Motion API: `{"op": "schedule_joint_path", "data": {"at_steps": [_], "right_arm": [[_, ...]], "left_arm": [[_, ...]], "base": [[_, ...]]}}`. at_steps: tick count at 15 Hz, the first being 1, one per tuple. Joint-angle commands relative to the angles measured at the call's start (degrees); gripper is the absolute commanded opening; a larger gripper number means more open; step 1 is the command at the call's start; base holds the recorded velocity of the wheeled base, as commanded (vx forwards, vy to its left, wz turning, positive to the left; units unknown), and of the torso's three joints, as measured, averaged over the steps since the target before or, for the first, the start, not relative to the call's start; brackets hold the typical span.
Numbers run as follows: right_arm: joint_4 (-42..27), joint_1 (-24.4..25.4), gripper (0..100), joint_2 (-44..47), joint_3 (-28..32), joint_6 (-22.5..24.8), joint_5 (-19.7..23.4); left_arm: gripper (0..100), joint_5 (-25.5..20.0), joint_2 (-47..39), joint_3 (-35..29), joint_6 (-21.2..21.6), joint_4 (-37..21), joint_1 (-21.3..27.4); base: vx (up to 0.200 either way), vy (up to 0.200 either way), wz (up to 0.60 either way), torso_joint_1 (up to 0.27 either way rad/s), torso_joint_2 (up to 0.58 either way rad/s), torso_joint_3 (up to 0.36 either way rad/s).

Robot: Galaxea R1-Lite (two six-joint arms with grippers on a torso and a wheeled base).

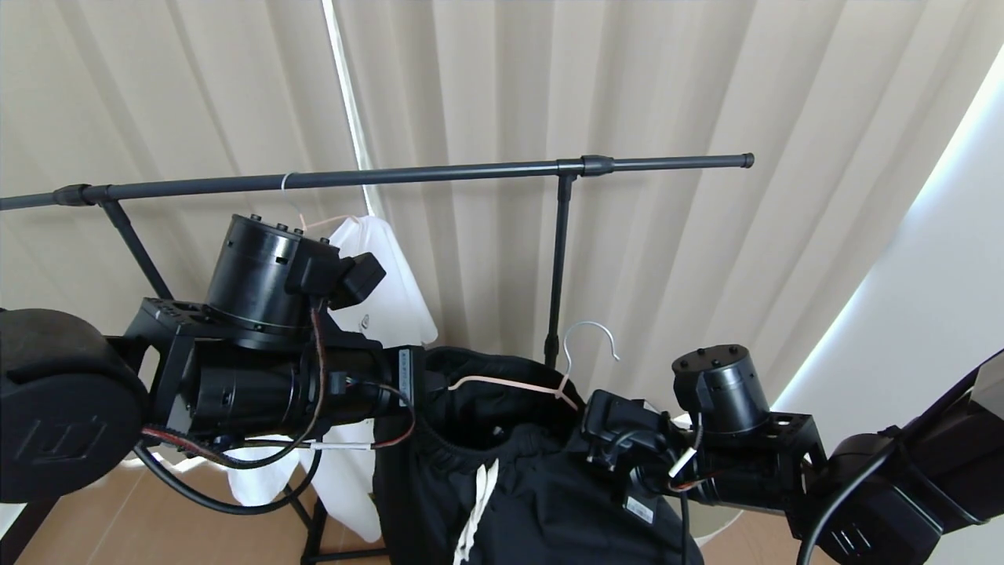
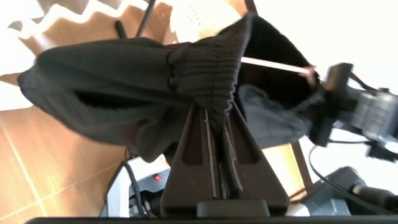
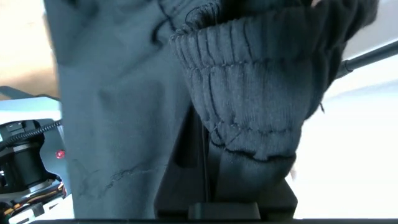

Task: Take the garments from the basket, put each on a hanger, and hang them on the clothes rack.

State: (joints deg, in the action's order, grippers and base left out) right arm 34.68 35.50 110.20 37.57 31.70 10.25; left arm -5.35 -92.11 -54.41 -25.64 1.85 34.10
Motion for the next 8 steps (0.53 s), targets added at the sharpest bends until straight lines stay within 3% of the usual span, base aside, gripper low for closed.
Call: {"op": "schedule_joint_path", "data": {"at_steps": [1, 8], "right_arm": [[-0.1, -0.1, 0, 1.4, 0.8, -0.1, -0.1], [0.9, -0.2, 0, 0.8, 2.3, -5.4, -2.3]], "left_arm": [[0, -0.3, 2.9, 0.9, 0.0, 0.1, 2.0], [0, -0.4, 4.2, 3.6, 0.3, 0.4, 5.8]], "base": [[0.000, 0.000, 0.00, 0.000, 0.00, 0.000], [0.000, 0.000, 0.00, 0.000, 0.00, 0.000]]}}
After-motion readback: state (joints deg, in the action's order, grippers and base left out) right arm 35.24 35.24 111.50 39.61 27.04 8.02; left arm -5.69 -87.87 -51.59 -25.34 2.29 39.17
